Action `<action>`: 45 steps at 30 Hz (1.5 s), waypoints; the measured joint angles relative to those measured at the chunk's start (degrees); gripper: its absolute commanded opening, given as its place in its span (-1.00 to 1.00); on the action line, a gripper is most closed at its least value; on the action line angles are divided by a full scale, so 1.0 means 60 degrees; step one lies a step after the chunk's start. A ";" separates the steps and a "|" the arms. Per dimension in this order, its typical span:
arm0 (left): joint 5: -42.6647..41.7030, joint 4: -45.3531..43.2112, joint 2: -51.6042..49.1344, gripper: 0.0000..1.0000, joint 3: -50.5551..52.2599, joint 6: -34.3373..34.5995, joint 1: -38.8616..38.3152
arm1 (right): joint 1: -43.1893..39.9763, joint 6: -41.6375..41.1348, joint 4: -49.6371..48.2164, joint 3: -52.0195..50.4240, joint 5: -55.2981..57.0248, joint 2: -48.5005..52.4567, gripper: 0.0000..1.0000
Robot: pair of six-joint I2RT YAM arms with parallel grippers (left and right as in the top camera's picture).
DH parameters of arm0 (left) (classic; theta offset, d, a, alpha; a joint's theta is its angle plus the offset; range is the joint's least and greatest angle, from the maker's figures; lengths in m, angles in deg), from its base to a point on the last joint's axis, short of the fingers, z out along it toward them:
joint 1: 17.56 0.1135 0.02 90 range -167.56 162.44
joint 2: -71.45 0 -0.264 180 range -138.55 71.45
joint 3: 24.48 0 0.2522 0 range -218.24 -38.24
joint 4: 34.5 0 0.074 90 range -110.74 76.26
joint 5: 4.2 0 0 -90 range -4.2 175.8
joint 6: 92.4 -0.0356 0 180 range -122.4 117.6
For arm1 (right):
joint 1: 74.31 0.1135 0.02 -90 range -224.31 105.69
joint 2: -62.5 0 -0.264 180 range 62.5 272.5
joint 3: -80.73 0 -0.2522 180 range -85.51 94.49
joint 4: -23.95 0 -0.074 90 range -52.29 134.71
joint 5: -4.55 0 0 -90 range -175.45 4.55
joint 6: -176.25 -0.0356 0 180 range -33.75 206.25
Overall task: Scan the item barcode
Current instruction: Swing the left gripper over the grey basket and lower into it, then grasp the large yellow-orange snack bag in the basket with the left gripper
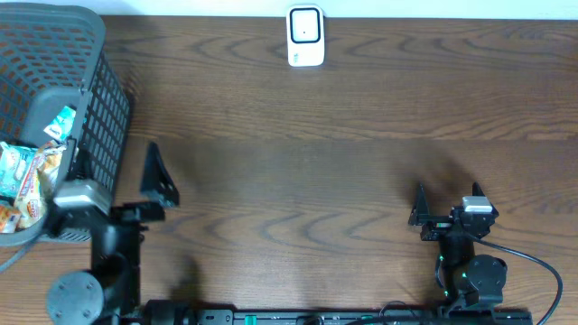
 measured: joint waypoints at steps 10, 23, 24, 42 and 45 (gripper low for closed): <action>0.2783 0.1497 -0.3126 0.95 -0.3534 -0.1985 0.0000 | 0.0000 0.0000 0.0004 0.0000 0.0004 0.0000 0.98; 0.4415 0.3483 -0.7176 0.95 -0.8382 -0.3282 0.2065 | -0.0004 0.0000 0.0000 0.0000 -0.0025 -0.0004 0.99; 0.4386 0.4040 -0.7617 0.95 -0.8892 -0.3249 0.2408 | -0.0004 0.0000 0.0007 0.0000 -0.0029 -0.0004 0.99; 0.3814 0.7967 -1.1941 0.95 -1.0488 -0.2160 0.6171 | -0.0004 0.0000 0.0004 0.0000 -0.0033 0.0000 0.99; 0.3468 0.8572 -1.2156 0.95 -1.0488 -0.2251 0.6207 | -0.0004 0.0000 0.0004 0.0000 -0.0033 0.0000 0.99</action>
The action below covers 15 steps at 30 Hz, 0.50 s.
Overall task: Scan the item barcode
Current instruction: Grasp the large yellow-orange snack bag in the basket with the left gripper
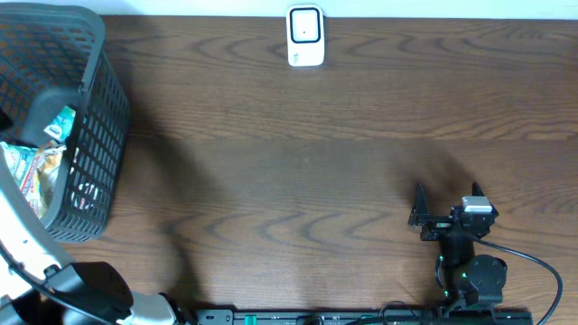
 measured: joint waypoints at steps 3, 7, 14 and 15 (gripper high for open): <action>-0.1038 0.0557 -0.0401 0.95 -0.0004 -0.0477 0.0026 | 0.0004 0.0000 0.0000 0.0000 0.0000 0.0000 0.99; -0.2036 0.0787 -0.1253 0.96 -0.0004 -0.0976 0.0011 | 0.0004 0.0000 0.0000 0.0000 0.0000 0.0000 0.98; -0.1927 0.0947 -0.2623 0.96 0.0259 -0.1381 0.0015 | 0.0000 0.0000 0.0000 0.0000 0.0000 0.0000 0.99; -0.1898 0.0896 -0.2718 0.95 0.0342 -0.1457 0.0015 | 0.0004 0.0000 0.0000 0.0000 0.0000 0.0000 0.98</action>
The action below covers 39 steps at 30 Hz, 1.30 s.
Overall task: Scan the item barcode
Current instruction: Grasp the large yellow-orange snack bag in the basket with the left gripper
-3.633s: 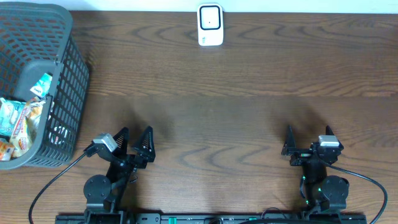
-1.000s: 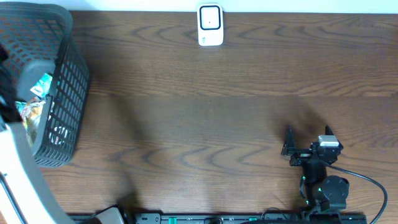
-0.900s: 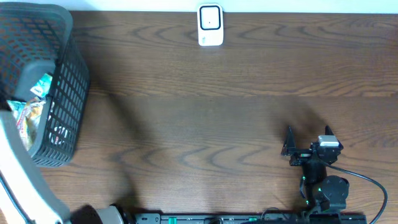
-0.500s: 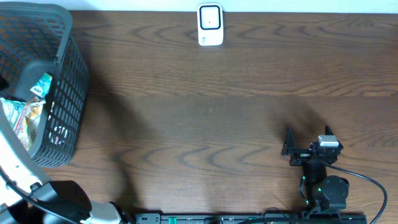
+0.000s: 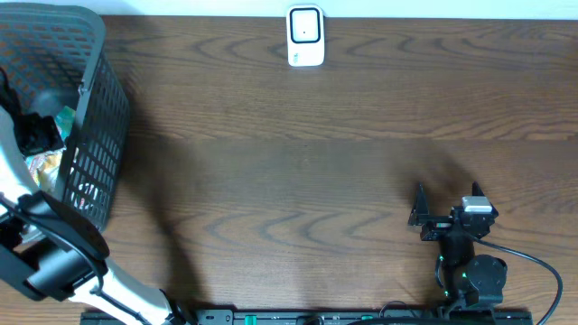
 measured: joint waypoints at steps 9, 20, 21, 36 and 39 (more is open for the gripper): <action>0.0044 -0.0798 -0.0342 0.96 0.0852 -0.0984 -0.0047 | -0.0004 0.0000 0.0000 0.0000 0.0000 0.0000 0.99; 0.0040 -0.1337 -0.0346 0.96 0.1902 -0.1927 -0.0098 | -0.0004 0.0000 0.0000 0.0000 0.0000 0.0000 0.99; 0.0040 -0.1446 -0.0346 0.96 0.2007 -0.2036 -0.0098 | -0.0004 0.0000 0.0000 0.0000 0.0000 0.0000 0.98; 0.0754 -0.2583 -0.0346 -0.85 0.2226 -0.2579 -0.0098 | 0.0000 0.0000 0.0000 0.0000 0.0000 0.0000 0.99; 0.0798 -0.2583 -0.0346 -0.86 0.2226 -0.2492 -0.0098 | 0.0000 0.0000 0.0000 0.0000 0.0000 0.0000 0.98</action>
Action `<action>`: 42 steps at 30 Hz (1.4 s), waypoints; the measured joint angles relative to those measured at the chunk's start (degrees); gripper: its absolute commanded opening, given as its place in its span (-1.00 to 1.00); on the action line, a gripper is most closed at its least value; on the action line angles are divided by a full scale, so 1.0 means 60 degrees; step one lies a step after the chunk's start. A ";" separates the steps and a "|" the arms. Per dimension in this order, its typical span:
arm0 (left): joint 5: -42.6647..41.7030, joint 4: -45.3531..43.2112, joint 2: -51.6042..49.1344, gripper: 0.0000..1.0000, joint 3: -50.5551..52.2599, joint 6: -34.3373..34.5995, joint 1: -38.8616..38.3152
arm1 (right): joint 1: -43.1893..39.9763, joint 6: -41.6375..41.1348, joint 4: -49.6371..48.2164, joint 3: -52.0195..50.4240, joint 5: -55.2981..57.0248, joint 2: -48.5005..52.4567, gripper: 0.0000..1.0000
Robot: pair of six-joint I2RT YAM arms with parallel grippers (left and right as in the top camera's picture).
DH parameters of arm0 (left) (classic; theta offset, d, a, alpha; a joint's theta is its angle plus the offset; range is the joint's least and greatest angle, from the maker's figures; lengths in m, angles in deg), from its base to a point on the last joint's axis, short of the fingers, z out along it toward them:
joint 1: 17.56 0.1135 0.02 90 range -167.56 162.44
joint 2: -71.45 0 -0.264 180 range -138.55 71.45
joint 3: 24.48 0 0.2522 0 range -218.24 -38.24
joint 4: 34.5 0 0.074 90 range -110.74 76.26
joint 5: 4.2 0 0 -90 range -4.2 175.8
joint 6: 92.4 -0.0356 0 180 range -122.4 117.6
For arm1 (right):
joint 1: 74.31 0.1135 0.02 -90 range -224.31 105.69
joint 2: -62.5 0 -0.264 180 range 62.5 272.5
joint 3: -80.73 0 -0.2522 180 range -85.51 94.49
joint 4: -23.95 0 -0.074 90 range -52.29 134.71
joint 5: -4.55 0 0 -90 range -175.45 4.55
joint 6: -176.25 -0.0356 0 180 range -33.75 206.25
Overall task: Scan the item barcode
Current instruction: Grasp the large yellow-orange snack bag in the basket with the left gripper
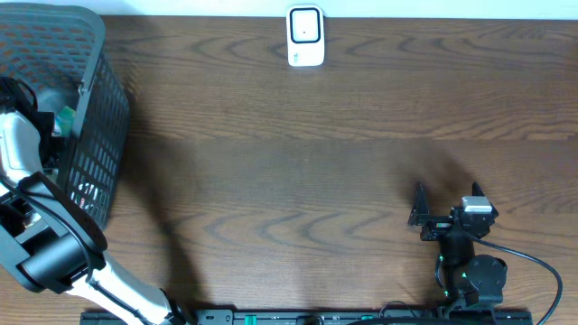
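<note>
A dark mesh basket (95, 135) stands at the table's left edge. My left arm reaches over its near rim, and the left gripper (38, 119) is down inside among the snack packets. Only a teal packet corner (65, 117) shows beside it. The left fingers are hidden by the wrist, and whether they hold anything cannot be told. A white barcode scanner (305, 36) stands at the far middle edge of the table. My right gripper (447, 197) rests low at the near right, open with nothing between its fingers.
Brown wooden table (298, 162) between the basket and the scanner. The right arm's base and cable (533, 271) sit at the near right edge. The left arm's base (50, 257) fills the near left corner.
My left gripper has gone a little deeper into the basket, toward its far side, covering more of the packets. The right arm has not moved.
At first my left gripper stood open on the table beside the basket, whose packets lay in full view. Then the arm had lifted, mostly out of view. Then the gripper was over the packets inside the basket, and now sits lower among them.
</note>
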 measured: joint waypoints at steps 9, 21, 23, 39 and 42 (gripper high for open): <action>-0.0040 -0.0157 0.0375 -0.86 0.0000 0.1202 -0.0080 | -0.0004 0.0000 0.0000 0.0000 0.0000 0.0000 0.99; -0.1923 -0.2466 0.4867 -0.86 0.0007 0.3956 -0.0510 | 0.0000 0.0000 0.0000 0.0000 0.0000 0.0000 0.98; -0.2645 -0.2983 0.5490 -0.86 0.0004 0.4288 -0.0521 | -0.0004 0.0000 0.0000 0.0000 0.0000 0.0000 0.99; -0.6929 -0.5129 0.7887 -0.86 -0.0015 0.9275 -0.2656 | 0.0000 0.0000 0.0000 0.0000 0.0000 0.0000 0.99; -0.7169 -0.4411 0.7541 -0.85 -0.0018 0.9541 -0.3796 | -0.0004 0.0000 -0.0004 0.0000 0.0000 0.0000 0.99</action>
